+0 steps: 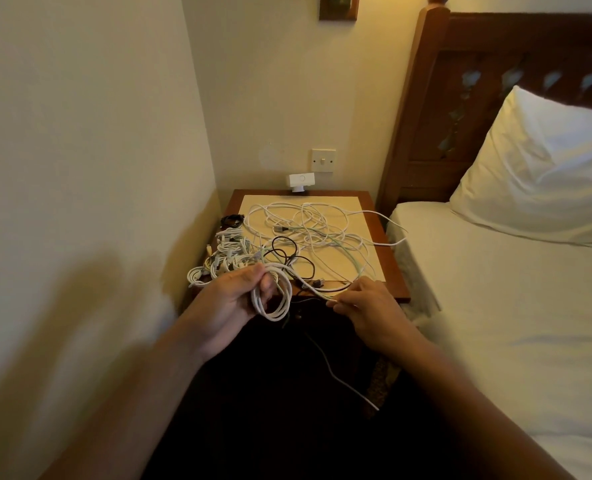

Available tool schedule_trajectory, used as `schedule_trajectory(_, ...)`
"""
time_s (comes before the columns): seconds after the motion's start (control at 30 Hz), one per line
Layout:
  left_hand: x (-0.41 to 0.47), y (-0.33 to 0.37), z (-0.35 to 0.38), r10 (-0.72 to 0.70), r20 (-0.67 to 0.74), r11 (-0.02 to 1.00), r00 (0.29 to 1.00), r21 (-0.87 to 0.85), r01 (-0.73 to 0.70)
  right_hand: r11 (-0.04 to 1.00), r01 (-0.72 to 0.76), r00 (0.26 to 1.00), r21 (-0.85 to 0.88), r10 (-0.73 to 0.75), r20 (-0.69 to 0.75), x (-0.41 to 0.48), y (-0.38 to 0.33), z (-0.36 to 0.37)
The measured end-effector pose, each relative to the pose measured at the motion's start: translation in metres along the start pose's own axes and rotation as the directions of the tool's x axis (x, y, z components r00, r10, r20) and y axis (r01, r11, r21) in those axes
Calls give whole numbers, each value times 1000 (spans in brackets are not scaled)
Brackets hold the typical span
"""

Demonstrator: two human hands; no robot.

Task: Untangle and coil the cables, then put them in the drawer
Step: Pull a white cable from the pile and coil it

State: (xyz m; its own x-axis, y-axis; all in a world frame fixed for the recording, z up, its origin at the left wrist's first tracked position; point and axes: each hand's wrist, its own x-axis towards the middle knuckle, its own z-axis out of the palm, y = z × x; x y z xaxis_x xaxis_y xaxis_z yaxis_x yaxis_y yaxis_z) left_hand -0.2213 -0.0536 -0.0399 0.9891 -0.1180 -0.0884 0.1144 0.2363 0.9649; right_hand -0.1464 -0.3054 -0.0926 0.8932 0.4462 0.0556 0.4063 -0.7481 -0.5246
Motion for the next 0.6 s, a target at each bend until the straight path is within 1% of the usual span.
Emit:
schedule_trajectory(0.07,1,0,5,-13,23,997,1000,-73,14,984,-23,999,175,31,-43,-2,-6,-3)
schedule_trajectory(0.1,2,-1,8,-10,30,996,1000,-92,13,952,-33,996,306,58,-73,-3,-11,-4)
schedule_trajectory(0.13,4,-2,11,-10,29,996,1000,-89,12,891,-47,991,452,97,-89,-4,-18,-5)
schedule_trajectory(0.17,5,-4,15,-10,25,997,1000,-74,12,802,-51,987,595,131,-92,-5,-27,-5)
schedule_trajectory(0.2,6,-7,20,-11,17,999,1000,-52,11,692,-51,983,721,161,-86,-6,-35,-4)
schedule_trajectory(0.27,8,-13,29,-8,-20,1000,1000,-13,8,470,-34,979,882,194,-66,-7,-49,-1)
schedule_trajectory(0.3,9,-17,32,-5,-49,1000,999,3,5,391,-33,977,920,206,-53,-7,-54,-1)
schedule_trajectory(0.37,11,-23,34,28,-102,998,994,67,-21,296,-66,971,953,238,-7,-7,-62,0)
schedule_trajectory(0.4,12,-26,32,59,-127,990,990,131,-43,278,-95,969,956,245,26,-7,-64,2)
schedule_trajectory(0.5,14,-34,29,151,-185,938,971,338,-81,285,-237,958,929,226,175,-6,-65,11)
schedule_trajectory(0.6,13,-40,29,211,-230,895,950,437,-93,197,-340,933,920,194,303,-7,-63,15)
